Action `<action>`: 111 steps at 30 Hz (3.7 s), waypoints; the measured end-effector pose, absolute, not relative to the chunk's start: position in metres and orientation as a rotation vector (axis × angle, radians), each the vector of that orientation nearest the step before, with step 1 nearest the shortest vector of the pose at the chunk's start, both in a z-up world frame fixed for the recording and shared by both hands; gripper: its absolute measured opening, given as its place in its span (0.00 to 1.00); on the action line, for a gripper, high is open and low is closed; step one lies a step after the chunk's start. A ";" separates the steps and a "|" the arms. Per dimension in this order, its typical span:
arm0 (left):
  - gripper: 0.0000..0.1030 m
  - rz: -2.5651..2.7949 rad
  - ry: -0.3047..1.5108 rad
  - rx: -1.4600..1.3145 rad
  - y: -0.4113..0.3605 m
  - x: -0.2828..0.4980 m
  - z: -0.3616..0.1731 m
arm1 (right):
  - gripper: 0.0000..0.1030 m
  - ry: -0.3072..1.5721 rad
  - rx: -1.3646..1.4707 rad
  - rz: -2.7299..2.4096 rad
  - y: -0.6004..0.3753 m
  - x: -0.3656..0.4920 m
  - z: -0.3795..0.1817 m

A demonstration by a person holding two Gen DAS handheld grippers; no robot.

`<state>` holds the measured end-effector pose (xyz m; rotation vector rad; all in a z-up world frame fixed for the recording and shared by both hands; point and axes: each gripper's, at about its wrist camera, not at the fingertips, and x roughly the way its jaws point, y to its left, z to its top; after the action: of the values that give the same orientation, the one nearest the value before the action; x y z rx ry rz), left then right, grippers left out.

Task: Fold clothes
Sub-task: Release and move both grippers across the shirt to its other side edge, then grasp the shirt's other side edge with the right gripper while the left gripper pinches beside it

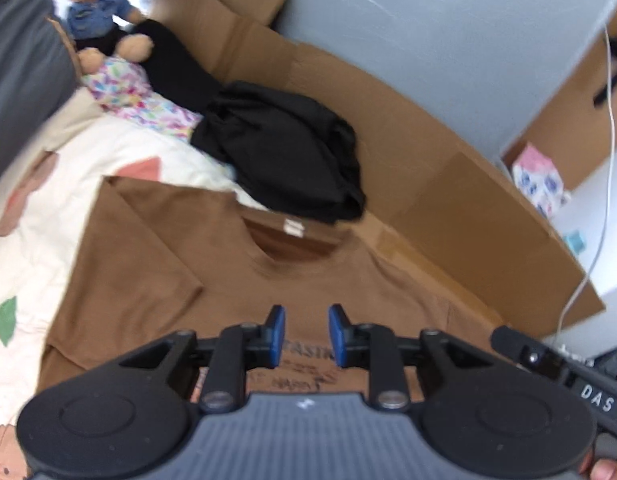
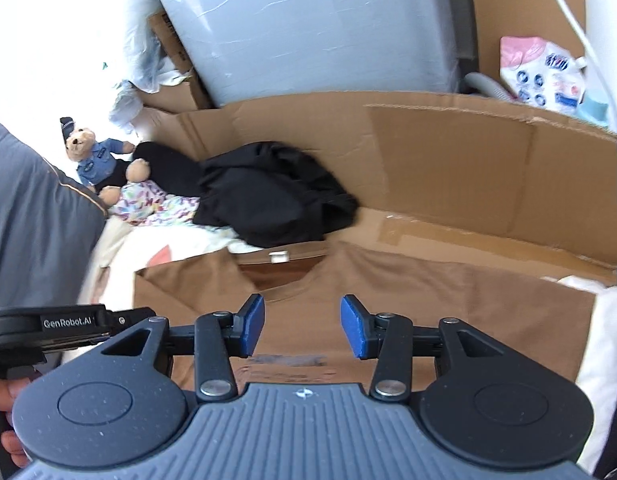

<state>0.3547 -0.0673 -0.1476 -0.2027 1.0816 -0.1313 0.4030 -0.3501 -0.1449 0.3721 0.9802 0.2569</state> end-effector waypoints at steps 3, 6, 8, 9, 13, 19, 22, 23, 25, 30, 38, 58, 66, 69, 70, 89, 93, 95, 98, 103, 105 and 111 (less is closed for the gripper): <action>0.25 -0.135 1.078 -0.203 -0.077 0.353 -0.155 | 0.46 0.989 0.385 0.251 -0.359 0.398 -0.156; 0.25 -0.141 1.068 -0.174 -0.085 0.349 -0.164 | 0.46 0.993 0.384 0.254 -0.366 0.393 -0.166; 0.25 -0.155 1.071 -0.145 -0.090 0.346 -0.170 | 0.46 0.989 0.387 0.256 -0.373 0.389 -0.171; 0.25 -0.161 1.071 -0.130 -0.093 0.345 -0.173 | 0.46 0.984 0.390 0.257 -0.377 0.387 -0.173; 0.24 -0.178 1.125 -0.135 -0.106 0.342 -0.189 | 0.49 0.987 0.431 0.275 -0.403 0.382 -0.190; 0.24 -0.229 1.138 -0.103 -0.130 0.348 -0.200 | 0.49 1.021 0.533 0.175 -0.442 0.374 -0.219; 0.24 -0.262 1.140 -0.071 -0.145 0.350 -0.209 | 0.49 1.044 0.573 0.116 -0.457 0.368 -0.233; 0.24 -0.275 1.148 -0.063 -0.151 0.350 -0.215 | 0.49 1.053 0.585 0.094 -0.463 0.365 -0.239; 0.24 -0.293 1.159 -0.054 -0.160 0.350 -0.222 | 0.49 1.070 0.610 0.051 -0.473 0.359 -0.251; 0.24 -0.353 1.191 -0.036 -0.190 0.346 -0.245 | 0.49 1.078 0.733 -0.053 -0.501 0.344 -0.276; 0.24 -0.448 1.228 -0.048 -0.232 0.330 -0.280 | 0.49 1.110 0.809 -0.148 -0.525 0.326 -0.301; 0.24 -0.596 1.283 -0.011 -0.255 0.321 -0.333 | 0.49 1.199 0.858 -0.373 -0.543 0.312 -0.357; 0.24 -0.599 1.278 0.005 -0.263 0.324 -0.339 | 0.49 1.195 0.967 -0.436 -0.530 0.315 -0.372; 0.24 -0.599 1.280 0.016 -0.262 0.325 -0.342 | 0.49 1.200 0.978 -0.440 -0.529 0.317 -0.375; 0.24 -0.602 1.278 0.023 -0.262 0.326 -0.342 | 0.49 1.201 0.979 -0.438 -0.529 0.318 -0.376; 0.23 -0.627 1.278 -0.011 -0.264 0.330 -0.338 | 0.11 1.099 0.965 -0.350 -0.558 0.327 -0.342; 0.18 -0.661 1.306 0.007 -0.268 0.328 -0.341 | 0.10 1.099 0.969 -0.351 -0.561 0.326 -0.346; 0.16 -0.665 1.313 0.004 -0.270 0.328 -0.343 | 0.10 1.097 0.962 -0.339 -0.563 0.325 -0.344; 0.14 -0.665 1.332 0.004 -0.272 0.326 -0.348 | 0.09 1.094 0.952 -0.318 -0.562 0.329 -0.342; 0.13 -0.658 1.345 0.004 -0.276 0.323 -0.354 | 0.08 1.094 0.912 -0.244 -0.558 0.336 -0.339; 0.13 -0.654 1.346 -0.001 -0.277 0.324 -0.356 | 0.08 1.099 0.873 -0.189 -0.556 0.340 -0.336; 0.13 -0.645 1.343 -0.008 -0.279 0.323 -0.361 | 0.07 1.073 0.877 -0.063 -0.551 0.349 -0.326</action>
<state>0.3234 -0.2791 -0.3610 -0.0083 1.3432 -0.6454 0.3487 -0.5511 -0.3263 0.8774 1.0729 -0.0627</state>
